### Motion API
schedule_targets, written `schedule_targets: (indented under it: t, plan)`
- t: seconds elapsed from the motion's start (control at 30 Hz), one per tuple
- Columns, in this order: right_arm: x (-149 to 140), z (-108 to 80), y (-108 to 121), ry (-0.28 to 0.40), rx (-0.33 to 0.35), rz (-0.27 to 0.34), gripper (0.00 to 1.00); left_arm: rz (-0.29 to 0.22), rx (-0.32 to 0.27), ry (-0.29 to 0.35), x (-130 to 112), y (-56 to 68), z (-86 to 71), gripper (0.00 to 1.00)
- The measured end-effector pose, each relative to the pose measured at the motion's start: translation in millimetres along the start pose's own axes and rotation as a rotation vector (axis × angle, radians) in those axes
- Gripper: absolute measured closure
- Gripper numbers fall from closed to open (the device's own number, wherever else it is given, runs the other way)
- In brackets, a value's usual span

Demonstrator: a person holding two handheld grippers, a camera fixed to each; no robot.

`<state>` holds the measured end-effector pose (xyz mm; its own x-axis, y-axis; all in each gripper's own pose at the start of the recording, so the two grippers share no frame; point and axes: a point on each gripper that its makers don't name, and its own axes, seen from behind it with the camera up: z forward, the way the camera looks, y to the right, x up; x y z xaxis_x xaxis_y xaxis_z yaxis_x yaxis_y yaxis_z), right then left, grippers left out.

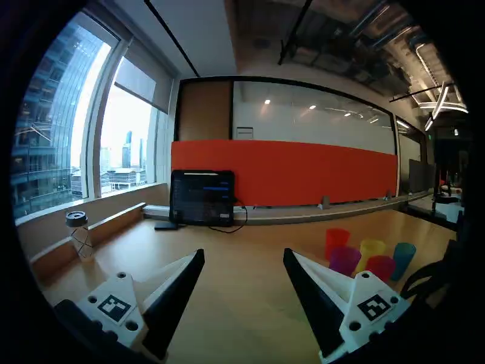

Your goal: Pour water

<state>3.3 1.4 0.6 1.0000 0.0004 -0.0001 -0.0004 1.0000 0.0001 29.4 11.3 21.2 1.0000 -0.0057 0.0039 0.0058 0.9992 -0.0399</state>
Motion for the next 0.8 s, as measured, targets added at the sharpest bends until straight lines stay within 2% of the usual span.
schedule_targets:
  t: [0.17,0.5,0.8]
  plan:
    - [29,1.7,8,0.001,0.006,0.017,0.00,0.011,0.005,0.012,39,-4.8,2.2,0.03]
    - [107,2.6,20,0.026,0.035,0.084,0.00,0.014,-0.041,0.037,116,-0.8,6.8,0.03]
    - [162,5.2,28,0.036,0.053,0.079,0.00,0.017,-0.083,0.059,180,7.4,7.3,0.03]
